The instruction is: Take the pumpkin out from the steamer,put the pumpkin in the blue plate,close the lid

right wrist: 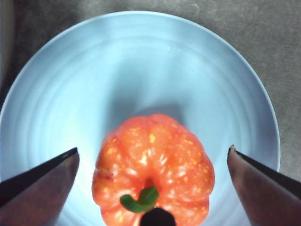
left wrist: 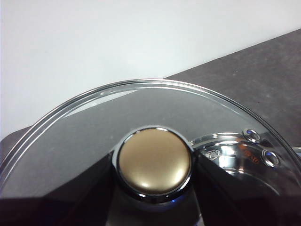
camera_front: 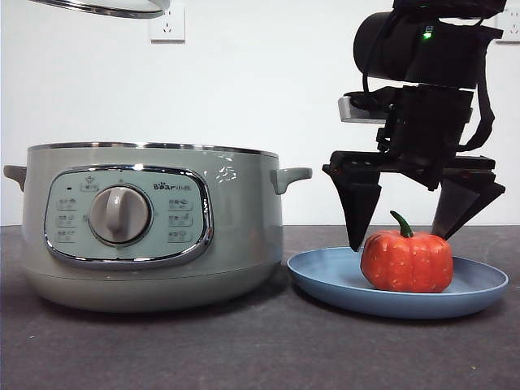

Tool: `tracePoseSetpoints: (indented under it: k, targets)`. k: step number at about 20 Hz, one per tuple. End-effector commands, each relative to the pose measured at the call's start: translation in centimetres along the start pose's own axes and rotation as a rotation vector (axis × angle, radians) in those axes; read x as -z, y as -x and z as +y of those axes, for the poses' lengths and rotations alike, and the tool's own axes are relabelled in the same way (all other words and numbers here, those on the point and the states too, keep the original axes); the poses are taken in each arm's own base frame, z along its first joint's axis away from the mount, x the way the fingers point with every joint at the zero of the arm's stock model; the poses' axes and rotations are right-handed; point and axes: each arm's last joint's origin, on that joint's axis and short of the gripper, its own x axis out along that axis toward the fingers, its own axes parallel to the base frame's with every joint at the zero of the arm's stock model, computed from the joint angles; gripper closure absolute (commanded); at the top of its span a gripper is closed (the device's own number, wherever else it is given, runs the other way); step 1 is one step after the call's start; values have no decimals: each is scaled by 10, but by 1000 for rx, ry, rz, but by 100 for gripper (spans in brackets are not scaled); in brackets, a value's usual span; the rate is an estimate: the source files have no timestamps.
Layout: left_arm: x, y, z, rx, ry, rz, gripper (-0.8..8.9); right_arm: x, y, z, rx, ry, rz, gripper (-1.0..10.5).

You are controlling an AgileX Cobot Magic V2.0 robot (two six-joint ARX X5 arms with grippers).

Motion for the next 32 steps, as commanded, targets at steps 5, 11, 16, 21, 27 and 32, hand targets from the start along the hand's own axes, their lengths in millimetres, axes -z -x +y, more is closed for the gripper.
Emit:
tracePoseSetpoints:
  k: [5, 11, 16, 21, 27, 32]
  targets:
    - [-1, 0, -2, 68, 34, -22, 822, 0, 25, -1, -11, -3, -75, 379]
    - [27, -30, -14, 114, 84, 9, 822, 5, 88, -7, -34, -19, -276, 379]
    - [41, -56, -24, 170, 96, 45, 822, 20, 142, -13, -56, -42, -454, 380]
    - [47, -89, -37, 224, 120, 68, 822, 38, 182, -18, -71, -56, -593, 381]
    - [61, -125, -52, 288, 128, 123, 822, 50, 200, -21, -76, -68, -653, 383]
    - [74, -141, -62, 335, 117, 194, 823, 51, 199, -21, -75, -67, -640, 383]
